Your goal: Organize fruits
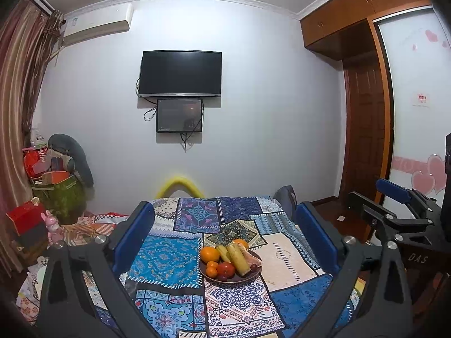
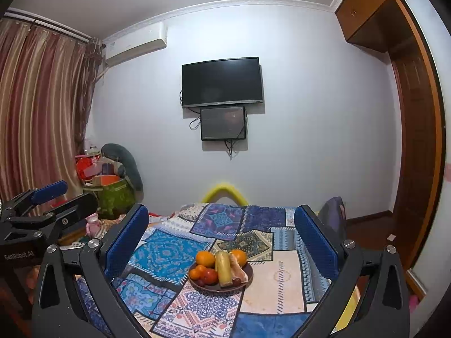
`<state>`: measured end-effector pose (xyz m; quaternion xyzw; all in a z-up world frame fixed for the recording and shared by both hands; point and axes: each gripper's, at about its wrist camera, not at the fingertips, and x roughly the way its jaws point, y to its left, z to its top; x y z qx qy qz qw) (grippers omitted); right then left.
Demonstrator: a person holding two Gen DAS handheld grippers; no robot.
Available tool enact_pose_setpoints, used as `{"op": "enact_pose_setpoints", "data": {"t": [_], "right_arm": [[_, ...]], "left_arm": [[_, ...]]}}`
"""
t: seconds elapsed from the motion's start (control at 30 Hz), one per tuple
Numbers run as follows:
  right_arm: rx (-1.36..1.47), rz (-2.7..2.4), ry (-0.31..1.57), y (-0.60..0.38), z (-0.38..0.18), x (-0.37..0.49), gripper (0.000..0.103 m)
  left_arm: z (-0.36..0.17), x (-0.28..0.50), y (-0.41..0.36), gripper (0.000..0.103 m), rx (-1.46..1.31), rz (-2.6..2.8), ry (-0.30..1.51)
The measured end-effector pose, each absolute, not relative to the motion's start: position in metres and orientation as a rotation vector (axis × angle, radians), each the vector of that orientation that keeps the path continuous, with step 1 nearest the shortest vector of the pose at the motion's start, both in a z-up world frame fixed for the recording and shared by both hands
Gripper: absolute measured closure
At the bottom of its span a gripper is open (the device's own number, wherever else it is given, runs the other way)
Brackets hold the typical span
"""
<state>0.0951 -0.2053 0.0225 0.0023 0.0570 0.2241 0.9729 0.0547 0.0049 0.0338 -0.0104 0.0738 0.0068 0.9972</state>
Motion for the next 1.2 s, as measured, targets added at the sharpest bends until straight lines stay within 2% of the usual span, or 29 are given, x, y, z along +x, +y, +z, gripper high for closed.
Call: {"op": "enact_pose_setpoints", "data": {"t": [1.2], "right_arm": [[-0.012, 0.429, 0.097, -0.2069, 0.0274, 0.0882, 0.0]], "left_arm": [[0.0314, 0.0581, 0.0088, 0.0, -0.042, 0.004, 0.152]]}}
